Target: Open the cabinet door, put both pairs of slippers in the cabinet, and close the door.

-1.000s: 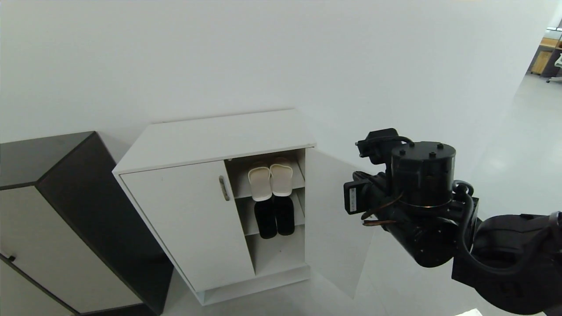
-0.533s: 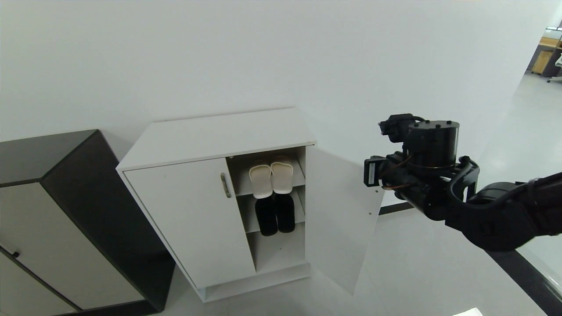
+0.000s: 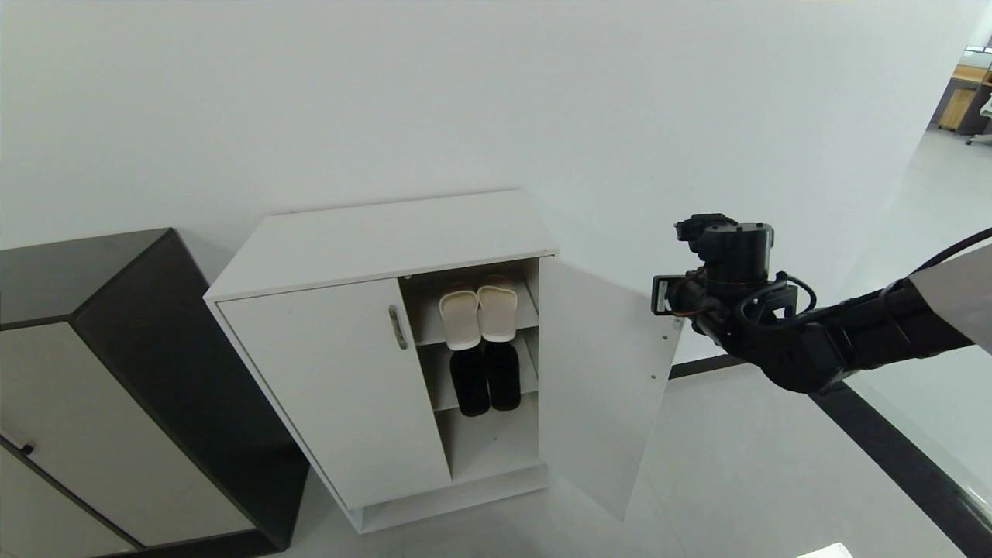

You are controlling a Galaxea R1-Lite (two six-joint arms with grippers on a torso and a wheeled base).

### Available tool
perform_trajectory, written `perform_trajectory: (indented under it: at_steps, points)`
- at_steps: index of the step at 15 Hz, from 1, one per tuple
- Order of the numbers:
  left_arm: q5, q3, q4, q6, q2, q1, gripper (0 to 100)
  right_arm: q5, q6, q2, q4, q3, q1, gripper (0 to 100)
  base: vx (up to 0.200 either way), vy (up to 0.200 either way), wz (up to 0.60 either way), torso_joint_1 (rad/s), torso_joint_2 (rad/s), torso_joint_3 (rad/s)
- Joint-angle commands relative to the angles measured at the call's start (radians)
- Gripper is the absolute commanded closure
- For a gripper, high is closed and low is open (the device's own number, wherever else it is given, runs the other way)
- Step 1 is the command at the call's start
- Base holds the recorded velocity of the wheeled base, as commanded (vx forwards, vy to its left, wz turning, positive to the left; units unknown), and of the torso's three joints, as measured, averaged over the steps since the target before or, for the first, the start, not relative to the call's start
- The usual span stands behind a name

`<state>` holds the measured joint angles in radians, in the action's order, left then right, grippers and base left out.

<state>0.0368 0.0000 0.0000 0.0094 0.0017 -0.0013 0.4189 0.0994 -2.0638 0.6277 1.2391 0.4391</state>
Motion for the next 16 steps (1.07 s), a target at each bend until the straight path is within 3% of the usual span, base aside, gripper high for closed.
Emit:
perform_trajectory:
  at_steps: [1,16]
  points:
    - [0.0,0.0,0.0,0.001,0.001,0.0,100,-0.009,0.002,-0.047,0.0,0.017,-0.011,100,0.0,0.0,0.0,0.0,0.0,0.0]
    - [0.0,0.0,0.0,0.0,0.001,0.0,100,-0.012,0.003,-0.081,0.003,0.016,-0.02,100,0.0,0.0,0.0,0.0,0.0,0.0]
